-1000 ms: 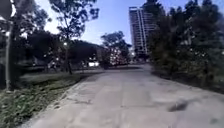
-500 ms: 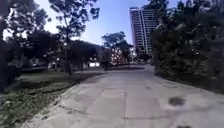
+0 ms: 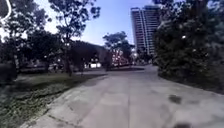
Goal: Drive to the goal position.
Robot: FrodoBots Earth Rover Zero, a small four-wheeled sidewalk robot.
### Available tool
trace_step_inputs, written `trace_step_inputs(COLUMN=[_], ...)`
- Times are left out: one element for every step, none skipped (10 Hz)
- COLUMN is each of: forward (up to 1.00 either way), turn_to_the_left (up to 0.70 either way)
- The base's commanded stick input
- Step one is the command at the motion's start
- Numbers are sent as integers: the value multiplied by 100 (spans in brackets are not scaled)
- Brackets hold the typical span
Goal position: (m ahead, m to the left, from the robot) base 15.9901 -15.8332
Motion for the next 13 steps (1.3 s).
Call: trace_step_inputs(forward=[70, 70, 70, 70, 70, 70, 70, 70, 70, 70, 70, 70, 70], turn_to_the_left=[0, 0, 0, 0, -1, -7, -12, -30, -35, -35, -35, -12, 0])
